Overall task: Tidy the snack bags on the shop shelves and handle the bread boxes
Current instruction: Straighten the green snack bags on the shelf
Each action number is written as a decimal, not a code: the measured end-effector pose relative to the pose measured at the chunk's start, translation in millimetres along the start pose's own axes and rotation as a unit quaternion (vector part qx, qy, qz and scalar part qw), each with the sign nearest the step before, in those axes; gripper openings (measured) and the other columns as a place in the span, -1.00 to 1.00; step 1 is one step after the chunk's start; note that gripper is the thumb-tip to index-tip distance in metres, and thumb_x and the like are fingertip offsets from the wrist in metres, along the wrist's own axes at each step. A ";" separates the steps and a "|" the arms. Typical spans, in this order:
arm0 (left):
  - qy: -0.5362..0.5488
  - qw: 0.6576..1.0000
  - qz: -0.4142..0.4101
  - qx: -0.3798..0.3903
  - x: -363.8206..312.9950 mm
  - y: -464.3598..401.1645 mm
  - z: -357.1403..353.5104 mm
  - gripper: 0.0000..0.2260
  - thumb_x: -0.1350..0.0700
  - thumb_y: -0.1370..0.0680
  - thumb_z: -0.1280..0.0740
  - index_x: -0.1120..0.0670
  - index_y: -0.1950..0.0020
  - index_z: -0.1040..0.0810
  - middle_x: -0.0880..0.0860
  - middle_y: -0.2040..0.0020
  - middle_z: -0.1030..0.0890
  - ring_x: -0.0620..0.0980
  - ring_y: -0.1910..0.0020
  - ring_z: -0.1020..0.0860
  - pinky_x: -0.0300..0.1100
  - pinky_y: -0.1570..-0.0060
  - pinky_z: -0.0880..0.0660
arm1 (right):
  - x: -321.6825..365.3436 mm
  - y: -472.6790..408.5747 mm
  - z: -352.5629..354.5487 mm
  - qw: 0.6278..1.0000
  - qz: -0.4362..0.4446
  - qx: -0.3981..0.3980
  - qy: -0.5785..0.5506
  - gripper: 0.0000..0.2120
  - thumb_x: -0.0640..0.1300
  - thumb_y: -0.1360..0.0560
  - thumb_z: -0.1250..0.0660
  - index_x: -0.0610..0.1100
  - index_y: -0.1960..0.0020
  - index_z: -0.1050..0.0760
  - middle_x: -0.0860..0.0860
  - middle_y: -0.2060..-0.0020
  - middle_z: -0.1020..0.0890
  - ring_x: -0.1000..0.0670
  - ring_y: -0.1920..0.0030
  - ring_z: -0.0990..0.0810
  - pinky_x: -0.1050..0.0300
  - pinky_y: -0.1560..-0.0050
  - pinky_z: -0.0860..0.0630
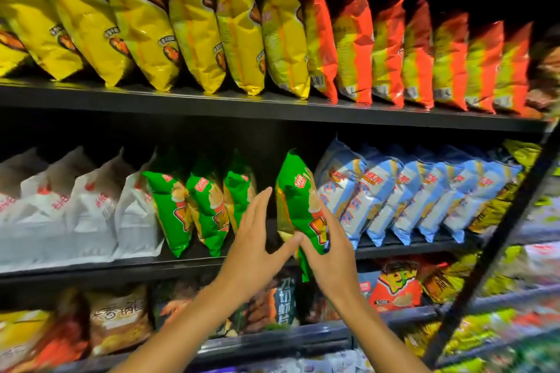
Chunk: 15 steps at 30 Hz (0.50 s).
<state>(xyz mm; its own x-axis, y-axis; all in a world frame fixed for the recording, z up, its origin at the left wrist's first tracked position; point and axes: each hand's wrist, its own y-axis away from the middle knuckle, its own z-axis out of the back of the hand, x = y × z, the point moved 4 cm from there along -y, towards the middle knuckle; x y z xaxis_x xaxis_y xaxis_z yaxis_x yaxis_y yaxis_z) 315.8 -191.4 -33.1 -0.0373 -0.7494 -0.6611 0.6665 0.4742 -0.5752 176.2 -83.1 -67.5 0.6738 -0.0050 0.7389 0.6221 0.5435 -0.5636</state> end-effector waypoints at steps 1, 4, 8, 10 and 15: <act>0.078 0.996 0.032 -0.001 -4.1 4.9 -11.3 -0.14 -0.27 -0.52 -0.41 -0.12 -0.67 0.01 -0.29 -0.62 -0.09 -0.36 -0.58 -0.06 -0.38 -0.52 -0.08 | 3.4 6.7 2.0 1.000 0.010 0.003 0.007 -0.30 0.04 -0.57 -0.45 0.37 -0.57 -0.18 0.29 -0.46 -0.39 0.21 -0.49 -0.33 0.08 -0.47 -0.38; 0.218 0.970 0.087 -0.060 -22.3 15.5 -33.4 -0.16 -0.26 -0.48 -0.49 -0.17 -0.62 -0.10 -0.25 -0.53 -0.36 -0.30 -0.49 -0.35 -0.26 -0.44 -0.36 | 10.7 28.5 6.7 0.997 0.053 0.015 0.049 -0.16 -0.01 -0.53 -0.47 0.46 -0.56 -0.04 0.35 -0.46 -0.26 0.23 -0.53 -0.22 0.40 -0.39 -0.23; 0.259 0.942 0.142 -0.156 -30.9 26.9 -32.7 -0.52 -0.02 -0.55 -0.50 -0.30 -0.32 -0.32 -0.59 -0.15 -0.51 -0.56 -0.19 -0.47 -0.54 -0.16 -0.39 | 6.1 60.3 20.4 0.985 0.113 0.110 0.064 -0.30 0.28 -0.56 -0.33 0.30 -0.62 -0.11 0.27 -0.52 -0.22 0.18 -0.55 -0.22 0.53 -0.36 -0.20; 0.266 0.939 0.156 -0.154 -22.6 29.5 -30.7 -0.59 0.01 -0.55 -0.46 -0.26 -0.31 -0.40 -0.50 -0.15 -0.58 -0.47 -0.18 -0.54 -0.48 -0.15 -0.44 | 3.4 66.6 37.2 0.986 0.116 0.121 0.024 -0.43 0.22 -0.61 -0.33 0.33 -0.57 -0.24 0.27 -0.51 -0.28 0.15 -0.55 -0.27 0.39 -0.47 -0.21; 0.267 0.941 0.191 -0.080 -11.1 44.9 -32.9 -0.66 -0.02 -0.48 -0.41 -0.08 -0.25 -0.53 -0.30 -0.06 -0.70 -0.29 -0.08 -0.65 -0.47 0.03 -0.50 | 10.9 36.5 76.5 0.974 -0.029 -0.006 -0.224 -0.45 -0.07 -0.57 -0.37 0.08 -0.52 -0.34 0.26 -0.40 -0.51 0.20 -0.41 -0.49 0.29 -0.36 -0.44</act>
<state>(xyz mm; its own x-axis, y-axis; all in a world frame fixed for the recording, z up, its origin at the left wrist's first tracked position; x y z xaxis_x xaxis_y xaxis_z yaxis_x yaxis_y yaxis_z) 321.7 -146.5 -67.4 -0.2148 -0.1919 -0.9576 0.5887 0.7569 -0.2837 175.8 0.9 -51.8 0.3981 0.3332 0.8547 0.6596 0.5435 -0.5192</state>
